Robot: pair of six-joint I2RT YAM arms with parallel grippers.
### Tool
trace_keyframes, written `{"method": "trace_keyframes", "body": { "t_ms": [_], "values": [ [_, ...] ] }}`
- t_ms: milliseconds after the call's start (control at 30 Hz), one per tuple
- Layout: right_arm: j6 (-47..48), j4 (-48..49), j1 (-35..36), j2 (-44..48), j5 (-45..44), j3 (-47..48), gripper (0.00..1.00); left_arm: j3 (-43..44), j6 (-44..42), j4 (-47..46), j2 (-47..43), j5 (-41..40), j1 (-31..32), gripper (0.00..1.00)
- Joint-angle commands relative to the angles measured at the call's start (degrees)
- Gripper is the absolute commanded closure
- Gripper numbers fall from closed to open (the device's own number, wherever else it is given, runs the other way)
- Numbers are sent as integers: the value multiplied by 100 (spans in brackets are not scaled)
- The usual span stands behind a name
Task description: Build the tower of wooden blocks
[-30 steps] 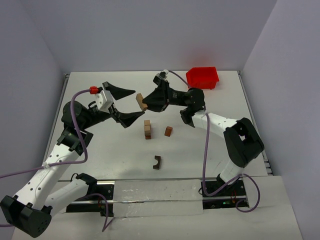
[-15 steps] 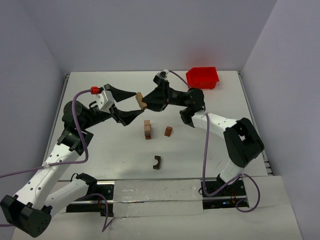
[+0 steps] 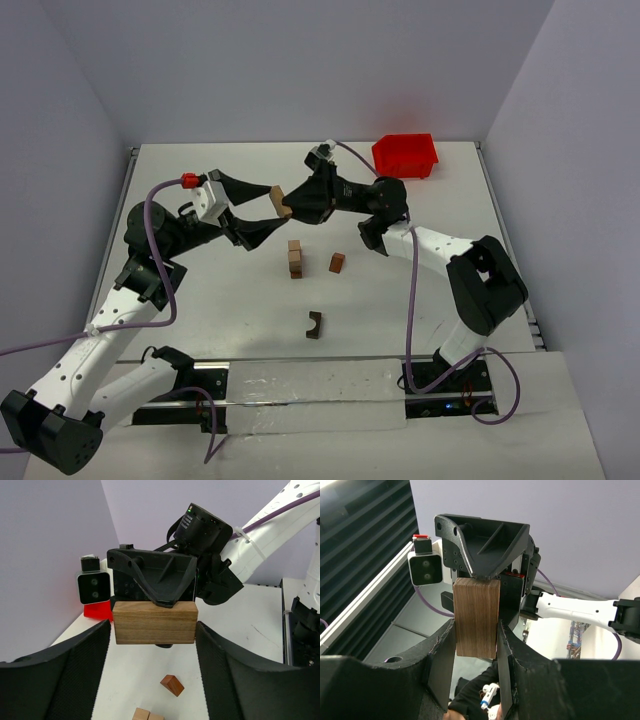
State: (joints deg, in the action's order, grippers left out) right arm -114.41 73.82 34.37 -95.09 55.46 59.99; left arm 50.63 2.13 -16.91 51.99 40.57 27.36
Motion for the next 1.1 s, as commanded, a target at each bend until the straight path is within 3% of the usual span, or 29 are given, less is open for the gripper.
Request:
{"method": "trace_keyframes", "body": {
  "t_ms": [0, 200, 267, 400, 433, 567, 600, 733, 867, 933, 1067],
  "values": [
    [-840, 2728, 58, 34, -90, 127, 100, 125, -117, -58, -4, -88, 33, 30],
    [-846, 2701, 75, 57, -74, 110, 100, 191, -344, 115, 18, -258, 33, 48],
    [-824, 2589, 78, 69, -17, 102, 91, 221, -363, 204, 22, -301, 33, 54],
    [-624, 2055, 50, 64, 319, 176, 11, 357, -465, 560, 11, -103, 33, 65],
    [-537, 1802, 27, 89, 404, 212, 3, 407, -529, 732, -6, -34, 32, 67],
    [53, 1344, -333, 122, 834, 312, 0, 850, -1201, 2291, -30, 257, 24, 69],
    [150, 1262, -344, 113, 840, 320, 0, 862, -1343, 2324, -12, 237, 24, 70],
    [587, 974, -1079, 46, 1358, 378, 0, 1598, -2307, 4228, 203, 203, -85, 72],
    [998, 768, -1843, -237, 2257, 705, 0, 2435, -3660, 5798, 942, 123, -229, 75],
    [1163, 626, -2162, -278, 2347, 531, 0, 2733, -4080, 6413, 1457, -38, -261, 83],
    [2612, -1617, -3092, 33, 2312, 49, 0, 3909, -4747, 7428, 2673, 82, -371, 89]
  ]
}}
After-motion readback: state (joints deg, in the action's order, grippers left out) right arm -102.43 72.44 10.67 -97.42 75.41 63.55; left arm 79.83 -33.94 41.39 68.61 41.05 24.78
